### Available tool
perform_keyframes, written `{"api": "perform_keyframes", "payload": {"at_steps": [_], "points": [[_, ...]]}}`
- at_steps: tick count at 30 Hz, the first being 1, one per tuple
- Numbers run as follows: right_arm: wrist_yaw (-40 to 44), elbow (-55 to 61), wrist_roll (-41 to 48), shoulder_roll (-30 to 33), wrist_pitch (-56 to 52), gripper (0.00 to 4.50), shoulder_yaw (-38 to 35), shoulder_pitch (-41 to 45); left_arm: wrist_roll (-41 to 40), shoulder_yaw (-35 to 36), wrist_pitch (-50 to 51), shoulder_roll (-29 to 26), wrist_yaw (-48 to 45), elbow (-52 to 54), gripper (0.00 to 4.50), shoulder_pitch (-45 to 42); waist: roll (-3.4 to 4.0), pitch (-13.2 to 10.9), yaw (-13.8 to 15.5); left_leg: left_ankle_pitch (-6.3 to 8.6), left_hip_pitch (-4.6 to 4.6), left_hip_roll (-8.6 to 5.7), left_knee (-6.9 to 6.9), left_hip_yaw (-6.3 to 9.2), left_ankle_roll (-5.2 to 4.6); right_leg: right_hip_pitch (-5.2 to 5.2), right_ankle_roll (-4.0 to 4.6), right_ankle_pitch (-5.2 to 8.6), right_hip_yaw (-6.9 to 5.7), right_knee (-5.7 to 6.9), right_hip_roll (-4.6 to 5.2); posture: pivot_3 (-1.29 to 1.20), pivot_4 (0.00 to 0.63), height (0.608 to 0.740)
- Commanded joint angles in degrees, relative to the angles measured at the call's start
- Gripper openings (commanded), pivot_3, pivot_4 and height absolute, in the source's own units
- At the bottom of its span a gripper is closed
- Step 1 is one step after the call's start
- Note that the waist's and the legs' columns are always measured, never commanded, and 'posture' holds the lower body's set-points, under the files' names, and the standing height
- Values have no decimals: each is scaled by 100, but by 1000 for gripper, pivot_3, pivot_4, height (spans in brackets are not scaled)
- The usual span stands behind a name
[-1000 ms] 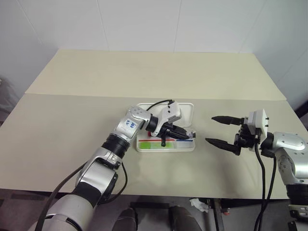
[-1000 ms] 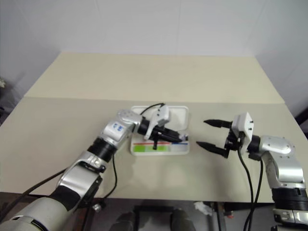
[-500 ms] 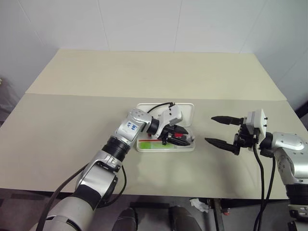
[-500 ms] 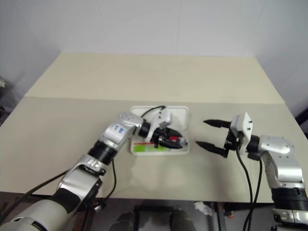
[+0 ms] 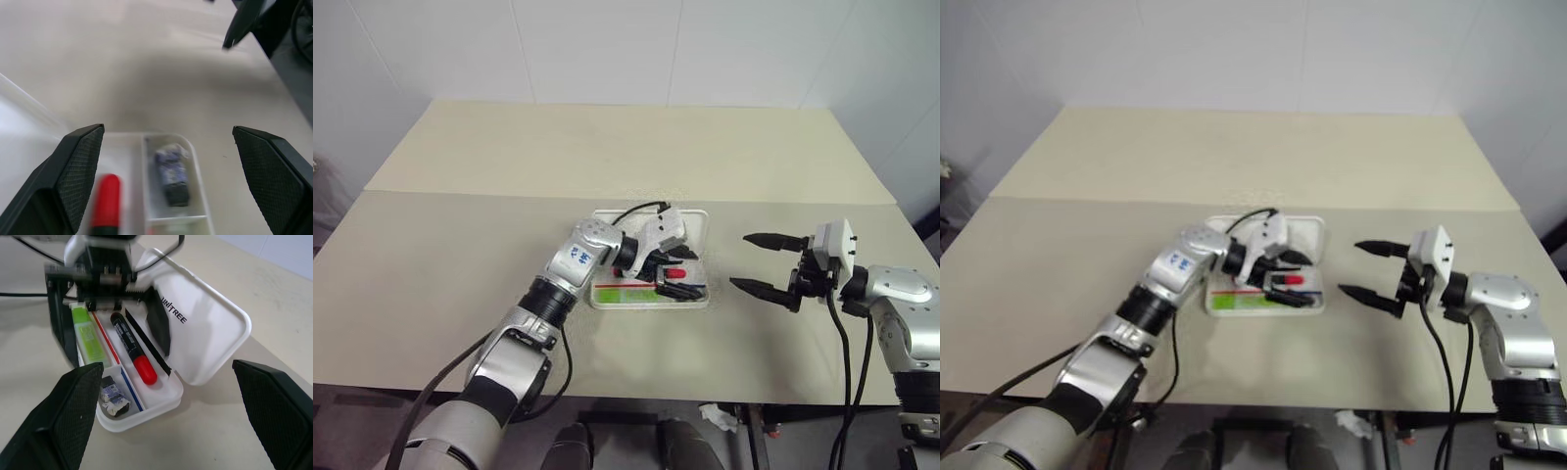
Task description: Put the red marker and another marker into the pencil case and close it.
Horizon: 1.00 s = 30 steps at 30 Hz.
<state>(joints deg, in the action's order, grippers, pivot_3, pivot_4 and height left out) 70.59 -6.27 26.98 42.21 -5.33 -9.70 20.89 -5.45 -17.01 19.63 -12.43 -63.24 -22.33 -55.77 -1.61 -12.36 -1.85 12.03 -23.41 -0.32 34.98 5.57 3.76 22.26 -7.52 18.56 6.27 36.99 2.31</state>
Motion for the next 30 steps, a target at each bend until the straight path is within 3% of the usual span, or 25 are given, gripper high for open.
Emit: {"api": "perform_keyframes", "payload": {"at_steps": [1, 7, 8, 11, 21, 30], "points": [[11, 146, 112, 37, 23, 4500, -132, -12, -249, 398, -212, -176, 94, 677, 4472, 20, 0, 0, 7, 0, 1, 0, 0, 0, 0, -1, 0, 0, 0, 0, 0, 0, 150, 740], [78, -16, 131, 3, 26, 4500, -64, 212, -673, 1316, -708, -762, 330, 1247, 4472, 324, 0, 0, 0, 0, 5, 1, 2, 0, 0, -3, 0, 0, 1, 4, 0, 0, 150, 740], [92, -83, 102, -19, 52, 4500, -19, 285, -750, 1446, -719, -839, 369, 1284, 4293, 351, 1, 0, 2, 0, 5, 1, 3, 0, 0, -4, 0, 0, 0, 4, 0, 0, 150, 740], [134, -238, 40, -73, 108, 4500, 70, 456, -872, 1777, -810, -929, 630, 1134, 3582, 354, 1, 0, 9, 0, 6, -1, 7, 0, 0, -11, -2, -1, -1, 2, 2, 0, 150, 740], [276, -563, -45, -155, 253, 4500, 174, 738, -850, 2414, -1419, -1559, 1109, -170, 130, 147, 1, 0, 10, 0, 7, -1, 3, 5, -1, -11, -3, -2, -4, -3, 3, 0, 150, 740], [462, -680, 83, -135, 175, 4500, 109, 832, -485, 2263, -1704, -1938, 1125, -2129, 27, -267, 1, 0, 9, 0, 7, -1, 3, 5, -1, -11, -3, -2, -7, -1, 3, 0, 150, 740]]}}
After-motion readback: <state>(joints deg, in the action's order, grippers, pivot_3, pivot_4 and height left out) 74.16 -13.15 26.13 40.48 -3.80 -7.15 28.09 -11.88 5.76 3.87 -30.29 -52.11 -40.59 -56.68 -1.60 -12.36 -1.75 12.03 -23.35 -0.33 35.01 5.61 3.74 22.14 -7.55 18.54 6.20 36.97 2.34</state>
